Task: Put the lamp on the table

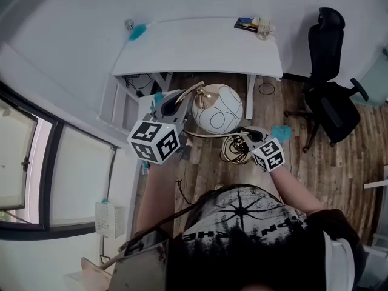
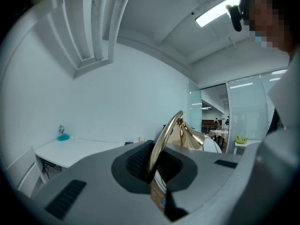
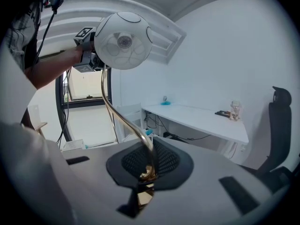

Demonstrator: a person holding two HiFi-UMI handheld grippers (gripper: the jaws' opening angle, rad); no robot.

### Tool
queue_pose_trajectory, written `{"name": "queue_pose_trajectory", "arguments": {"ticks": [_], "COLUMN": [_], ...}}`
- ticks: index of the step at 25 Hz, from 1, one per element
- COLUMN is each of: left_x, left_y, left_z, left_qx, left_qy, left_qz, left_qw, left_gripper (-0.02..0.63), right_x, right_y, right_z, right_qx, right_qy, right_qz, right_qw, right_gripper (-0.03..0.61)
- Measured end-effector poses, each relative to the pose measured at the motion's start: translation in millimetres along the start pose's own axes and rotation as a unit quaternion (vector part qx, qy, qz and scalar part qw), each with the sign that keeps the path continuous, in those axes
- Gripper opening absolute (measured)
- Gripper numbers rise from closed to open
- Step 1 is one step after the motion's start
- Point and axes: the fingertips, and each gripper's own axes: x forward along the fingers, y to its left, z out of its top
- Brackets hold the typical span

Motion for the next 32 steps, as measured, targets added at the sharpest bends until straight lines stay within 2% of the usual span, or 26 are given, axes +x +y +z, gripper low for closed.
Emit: {"name": "queue_pose_trajectory", "arguments": {"ticks": [9, 16, 24, 32], "left_x": [5, 4, 22, 70], "left_y": [60, 89, 101, 128], "left_z": [1, -5, -15, -12], "left_qx": [0.005, -0.003, -0.024, -0.029], "left_qy": [0.001, -0.002, -0.005, -0.002], "left_qz": [-0.012, -0.013, -0.01, 0.0], "left_qw": [0.9999, 0.9999, 0.9996, 0.9996], "left_gripper": [0.017, 0.017, 0.016, 0.016], "right_x": [59, 81, 89, 122], "right_y": [6, 12, -10, -55], "right_z": [15, 17, 12, 23], "right_qx": [0.009, 0.009, 0.005, 0.001], "right_qy": [0.0, 0.013, 0.035, 0.04], "right_qz": [-0.013, -0.014, -0.01, 0.002], "right_qw": [1.0, 1.0, 0.999, 0.999], "right_gripper": [0.02, 0.02, 0.021, 0.021]}}
